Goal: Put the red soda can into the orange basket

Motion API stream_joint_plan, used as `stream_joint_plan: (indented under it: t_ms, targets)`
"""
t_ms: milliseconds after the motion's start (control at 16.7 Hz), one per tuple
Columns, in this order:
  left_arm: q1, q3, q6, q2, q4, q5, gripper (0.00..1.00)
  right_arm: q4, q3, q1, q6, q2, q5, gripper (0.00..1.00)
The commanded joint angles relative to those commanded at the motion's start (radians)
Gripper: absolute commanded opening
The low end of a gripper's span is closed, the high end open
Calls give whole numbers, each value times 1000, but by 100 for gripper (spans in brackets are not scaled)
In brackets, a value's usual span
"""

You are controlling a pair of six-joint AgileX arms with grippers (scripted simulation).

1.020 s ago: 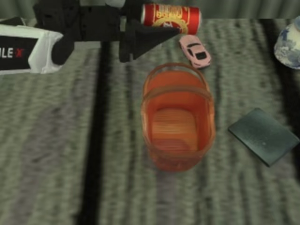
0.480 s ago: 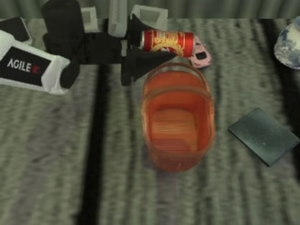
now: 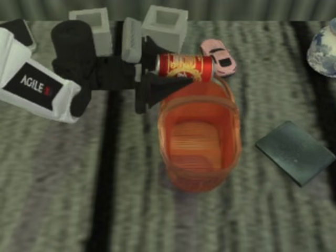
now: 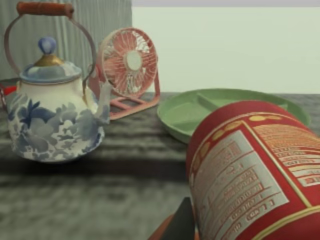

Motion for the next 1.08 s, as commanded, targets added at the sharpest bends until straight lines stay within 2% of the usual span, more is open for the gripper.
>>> stream_joint_plan:
  t_ms: [780, 1080]
  targets:
    - [0, 0, 0, 0, 0, 0, 98, 0, 0, 0, 0, 0, 0, 100]
    - [0, 0, 0, 0, 0, 0, 100, 0, 0, 0, 0, 0, 0, 100]
